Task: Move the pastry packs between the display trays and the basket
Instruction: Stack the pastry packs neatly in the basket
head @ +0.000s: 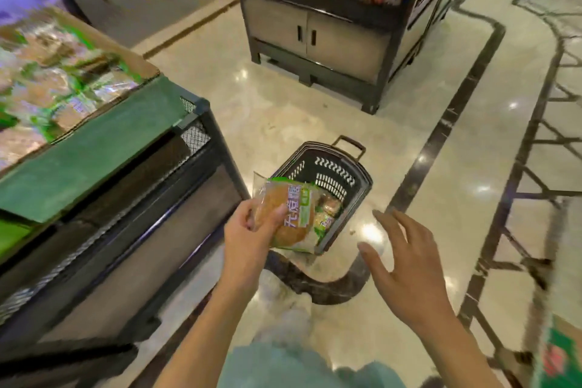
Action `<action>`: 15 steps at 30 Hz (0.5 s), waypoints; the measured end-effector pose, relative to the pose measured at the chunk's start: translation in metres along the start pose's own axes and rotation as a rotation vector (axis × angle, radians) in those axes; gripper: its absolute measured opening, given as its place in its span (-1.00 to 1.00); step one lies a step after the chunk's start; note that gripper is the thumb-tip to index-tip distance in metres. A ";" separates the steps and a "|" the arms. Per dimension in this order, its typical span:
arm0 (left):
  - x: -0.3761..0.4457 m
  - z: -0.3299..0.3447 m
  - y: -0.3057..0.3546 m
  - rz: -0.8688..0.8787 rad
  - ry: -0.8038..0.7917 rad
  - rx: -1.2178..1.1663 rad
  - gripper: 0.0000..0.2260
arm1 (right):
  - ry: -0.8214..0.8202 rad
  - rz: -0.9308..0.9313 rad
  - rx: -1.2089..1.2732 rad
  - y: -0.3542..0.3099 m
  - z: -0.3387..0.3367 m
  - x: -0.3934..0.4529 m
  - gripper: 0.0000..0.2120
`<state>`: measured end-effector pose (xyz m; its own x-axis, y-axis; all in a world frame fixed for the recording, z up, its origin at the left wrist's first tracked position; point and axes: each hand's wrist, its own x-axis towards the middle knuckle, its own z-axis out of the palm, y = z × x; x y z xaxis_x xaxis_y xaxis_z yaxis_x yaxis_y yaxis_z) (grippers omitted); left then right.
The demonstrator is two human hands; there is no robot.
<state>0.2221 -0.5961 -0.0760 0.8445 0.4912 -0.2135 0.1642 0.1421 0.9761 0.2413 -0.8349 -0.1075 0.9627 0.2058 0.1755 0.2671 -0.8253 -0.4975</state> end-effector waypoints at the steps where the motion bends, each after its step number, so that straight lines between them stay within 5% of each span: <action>1: 0.012 0.001 -0.003 -0.005 0.034 -0.002 -0.67 | -0.018 -0.024 0.016 0.000 0.004 0.021 -0.44; 8: 0.121 0.029 -0.021 -0.039 0.296 -0.058 -0.83 | -0.205 -0.256 -0.036 0.003 0.034 0.189 -0.46; 15: 0.222 0.114 -0.011 -0.074 0.284 -0.095 -0.90 | -0.280 -0.227 -0.068 0.058 0.021 0.288 -0.37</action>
<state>0.4660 -0.5869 -0.1297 0.6536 0.6951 -0.2993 0.1599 0.2596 0.9524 0.5348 -0.8129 -0.1035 0.8560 0.5161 0.0304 0.4810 -0.7734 -0.4130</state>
